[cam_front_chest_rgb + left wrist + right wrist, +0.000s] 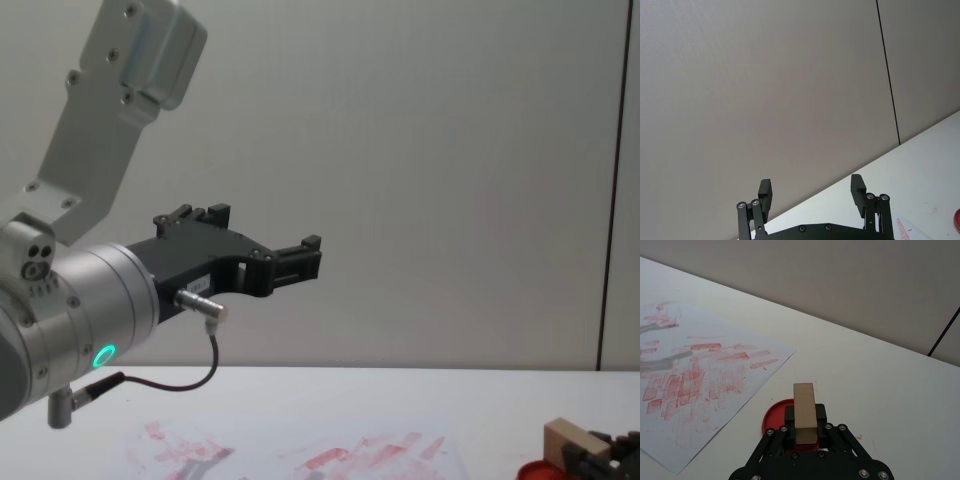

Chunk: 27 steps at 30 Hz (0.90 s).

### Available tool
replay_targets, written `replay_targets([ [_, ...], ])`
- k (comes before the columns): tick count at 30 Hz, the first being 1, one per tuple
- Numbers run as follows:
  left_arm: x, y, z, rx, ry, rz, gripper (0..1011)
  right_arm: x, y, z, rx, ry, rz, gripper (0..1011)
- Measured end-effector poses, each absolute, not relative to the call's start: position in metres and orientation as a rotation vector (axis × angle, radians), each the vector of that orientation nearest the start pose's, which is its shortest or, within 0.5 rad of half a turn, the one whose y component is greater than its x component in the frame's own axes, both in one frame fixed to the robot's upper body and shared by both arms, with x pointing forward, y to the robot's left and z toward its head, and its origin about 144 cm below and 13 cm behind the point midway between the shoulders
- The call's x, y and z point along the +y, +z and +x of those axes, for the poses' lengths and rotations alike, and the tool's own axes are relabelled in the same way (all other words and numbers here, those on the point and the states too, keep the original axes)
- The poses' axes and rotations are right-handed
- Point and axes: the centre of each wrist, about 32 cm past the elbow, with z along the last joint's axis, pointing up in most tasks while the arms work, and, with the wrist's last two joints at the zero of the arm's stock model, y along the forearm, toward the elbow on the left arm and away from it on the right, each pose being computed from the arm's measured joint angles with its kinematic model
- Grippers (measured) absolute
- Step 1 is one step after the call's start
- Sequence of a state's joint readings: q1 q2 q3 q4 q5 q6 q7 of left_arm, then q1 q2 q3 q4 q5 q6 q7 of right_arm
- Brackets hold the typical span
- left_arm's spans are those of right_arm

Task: Use the one hand to pick up the stamp and affix it onto the A4 paper.

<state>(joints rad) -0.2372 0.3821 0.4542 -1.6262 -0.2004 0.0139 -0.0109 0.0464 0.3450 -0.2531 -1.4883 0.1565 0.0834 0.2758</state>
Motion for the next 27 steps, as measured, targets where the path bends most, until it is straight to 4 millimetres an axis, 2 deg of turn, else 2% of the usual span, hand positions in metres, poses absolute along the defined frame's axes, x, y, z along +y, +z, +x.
replay_targets([
  [4,0.198,1.204,0.492,-0.268,1.124,0.061,1002,-0.261,1.12,0.461,0.02,-1.072,-0.297,238],
  [14,0.198,1.204,0.492,-0.268,1.124,0.061,1002,-0.26,1.121,0.461,0.029,-1.075,-0.299,558],
  [16,0.198,1.204,0.492,-0.268,1.124,0.061,1002,-0.26,1.122,0.461,0.03,-1.078,-0.292,594],
  [17,0.198,1.204,0.492,-0.268,1.124,0.061,1003,-0.259,1.123,0.461,0.031,-1.081,-0.284,651],
  [27,0.198,1.204,0.492,-0.268,1.124,0.061,1003,-0.253,1.138,0.463,0.022,-1.108,-0.184,949],
])
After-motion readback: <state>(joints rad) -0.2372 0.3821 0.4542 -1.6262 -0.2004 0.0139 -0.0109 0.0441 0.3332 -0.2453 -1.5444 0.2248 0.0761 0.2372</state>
